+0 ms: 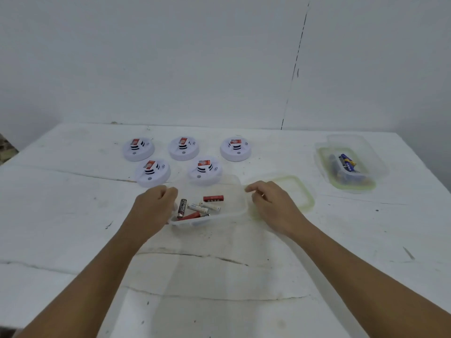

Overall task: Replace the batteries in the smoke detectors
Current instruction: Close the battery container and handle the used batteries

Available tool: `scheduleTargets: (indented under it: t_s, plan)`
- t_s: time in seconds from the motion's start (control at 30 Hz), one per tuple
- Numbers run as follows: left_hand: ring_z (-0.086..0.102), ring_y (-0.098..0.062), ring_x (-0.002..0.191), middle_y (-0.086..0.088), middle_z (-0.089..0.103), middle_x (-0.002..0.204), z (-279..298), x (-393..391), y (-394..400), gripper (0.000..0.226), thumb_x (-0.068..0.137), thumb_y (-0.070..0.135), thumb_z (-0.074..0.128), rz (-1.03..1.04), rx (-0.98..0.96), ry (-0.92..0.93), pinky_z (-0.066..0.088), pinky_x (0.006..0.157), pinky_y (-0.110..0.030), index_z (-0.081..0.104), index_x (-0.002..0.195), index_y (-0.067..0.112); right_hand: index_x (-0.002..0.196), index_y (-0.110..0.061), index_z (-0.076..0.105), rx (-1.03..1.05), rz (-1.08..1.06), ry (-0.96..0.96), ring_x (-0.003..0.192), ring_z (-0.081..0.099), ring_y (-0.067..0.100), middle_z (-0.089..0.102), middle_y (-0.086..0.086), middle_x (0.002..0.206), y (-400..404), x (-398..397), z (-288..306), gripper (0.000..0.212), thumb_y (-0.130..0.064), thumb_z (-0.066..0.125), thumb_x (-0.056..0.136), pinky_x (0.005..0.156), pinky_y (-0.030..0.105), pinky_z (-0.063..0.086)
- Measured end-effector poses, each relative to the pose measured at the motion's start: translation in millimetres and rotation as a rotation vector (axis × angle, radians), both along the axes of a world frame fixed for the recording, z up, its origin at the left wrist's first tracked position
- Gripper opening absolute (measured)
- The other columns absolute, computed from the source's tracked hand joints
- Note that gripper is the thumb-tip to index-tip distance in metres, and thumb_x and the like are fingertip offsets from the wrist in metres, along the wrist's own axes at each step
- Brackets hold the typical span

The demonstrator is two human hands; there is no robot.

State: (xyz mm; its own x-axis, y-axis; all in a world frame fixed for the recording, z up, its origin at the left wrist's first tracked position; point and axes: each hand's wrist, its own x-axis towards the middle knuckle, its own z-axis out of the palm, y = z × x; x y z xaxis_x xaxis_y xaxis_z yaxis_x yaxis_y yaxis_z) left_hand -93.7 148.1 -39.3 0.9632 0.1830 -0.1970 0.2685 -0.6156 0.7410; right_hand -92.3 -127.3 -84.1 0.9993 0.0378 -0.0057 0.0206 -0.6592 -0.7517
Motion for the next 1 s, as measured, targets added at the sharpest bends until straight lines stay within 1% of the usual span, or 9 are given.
scheduleTargets:
  t_s: [0.07, 0.13, 0.27, 0.37, 0.43, 0.53, 0.6, 0.73, 1.0]
  plan:
    - [0.068, -0.030, 0.083, -0.015, 0.072, 0.096, -7.3, 1.6, 7.1, 0.039, 0.100, 0.030, 0.045, 0.007, 0.006, 0.012, 0.046, 0.069, -0.036, 0.060, 0.095, -0.006, 0.129, -0.035, 0.064, -0.182, 0.047, -0.004, 0.107, 0.055, 0.015, 0.055, -0.008, 0.112, 2.4, 3.1, -7.6, 0.030, -0.031, 0.054, 0.102, 0.090, 0.030, 0.048]
    - [0.056, -0.025, 0.075, -0.022, 0.071, 0.102, -12.8, 2.8, 10.8, 0.036, 0.099, 0.032, 0.045, 0.007, 0.040, 0.007, 0.041, 0.067, -0.037, 0.053, 0.083, 0.001, 0.137, -0.038, 0.058, -0.322, 0.082, -0.013, 0.114, 0.051, 0.019, 0.050, -0.007, 0.115, 5.7, 2.4, -9.5, 0.039, -0.042, 0.059, 0.098, 0.093, 0.033, 0.047]
    - [0.057, -0.024, 0.074, -0.021, 0.070, 0.096, -15.5, 4.4, 9.9, 0.034, 0.097, 0.034, 0.047, -0.017, 0.128, 0.016, 0.041, 0.065, -0.035, 0.047, 0.076, 0.007, 0.145, -0.043, 0.048, -0.521, 0.148, -0.059, 0.111, 0.049, 0.020, 0.042, -0.006, 0.112, 7.5, 0.4, -8.9, 0.056, -0.059, 0.060, 0.093, 0.086, 0.034, 0.047]
    - [0.065, -0.024, 0.077, -0.011, 0.065, 0.085, -7.9, 6.9, 9.7, 0.039, 0.099, 0.044, 0.047, -0.108, 0.370, 0.091, 0.042, 0.064, -0.032, 0.049, 0.076, 0.012, 0.145, -0.040, 0.047, -0.584, 0.158, -0.068, 0.110, 0.053, 0.020, 0.051, -0.004, 0.115, 11.2, 0.1, -3.4, 0.056, -0.059, 0.058, 0.093, 0.079, 0.033, 0.042]
    - [0.063, -0.023, 0.080, -0.005, 0.061, 0.083, 1.8, 9.6, 11.0, 0.045, 0.098, 0.056, 0.046, -0.125, 0.528, 0.088, 0.041, 0.067, -0.033, 0.049, 0.080, 0.014, 0.138, -0.032, 0.051, -0.600, 0.149, -0.077, 0.106, 0.057, 0.020, 0.057, -0.005, 0.115, 15.3, 0.5, 0.9, 0.050, -0.055, 0.060, 0.093, 0.075, 0.033, 0.038]
    - [0.058, -0.023, 0.081, -0.003, 0.059, 0.082, 20.8, 11.0, 10.3, 0.055, 0.095, 0.072, 0.042, -0.101, 0.618, -0.025, 0.041, 0.069, -0.034, 0.044, 0.083, 0.018, 0.104, -0.022, 0.053, -0.558, 0.076, -0.116, 0.084, 0.058, 0.019, 0.057, -0.008, 0.095, 18.4, -0.6, 4.6, 0.029, -0.049, 0.061, 0.094, 0.064, 0.032, 0.035]
    - [0.058, -0.022, 0.077, -0.005, 0.060, 0.081, 33.8, 8.6, 2.8, 0.062, 0.094, 0.076, 0.036, -0.093, 0.585, -0.098, 0.040, 0.065, -0.034, 0.042, 0.080, 0.017, 0.092, -0.020, 0.050, -0.571, 0.046, -0.123, 0.079, 0.056, 0.020, 0.055, -0.007, 0.088, 17.7, -3.1, 5.3, 0.025, -0.044, 0.058, 0.096, 0.061, 0.032, 0.034]
    - [0.051, -0.019, 0.070, -0.004, 0.057, 0.076, 54.0, 1.5, -23.4, 0.064, 0.095, 0.078, 0.028, -0.123, 0.497, -0.181, 0.036, 0.062, -0.035, 0.042, 0.079, 0.017, 0.088, -0.019, 0.050, -0.527, -0.004, -0.121, 0.079, 0.053, 0.019, 0.051, -0.006, 0.088, 14.7, -8.7, 8.7, 0.021, -0.037, 0.055, 0.095, 0.062, 0.033, 0.039]
    - [0.041, -0.013, 0.058, 0.001, 0.047, 0.065, 47.9, 6.7, -77.7, 0.041, 0.103, 0.044, 0.054, -0.283, 0.044, -0.341, 0.036, 0.058, -0.028, 0.044, 0.075, 0.015, 0.081, -0.016, 0.044, -0.117, -0.283, -0.315, 0.084, 0.046, 0.018, 0.047, 0.003, 0.094, -6.3, 0.4, 57.0, 0.020, -0.027, 0.052, 0.095, 0.066, 0.036, 0.043]
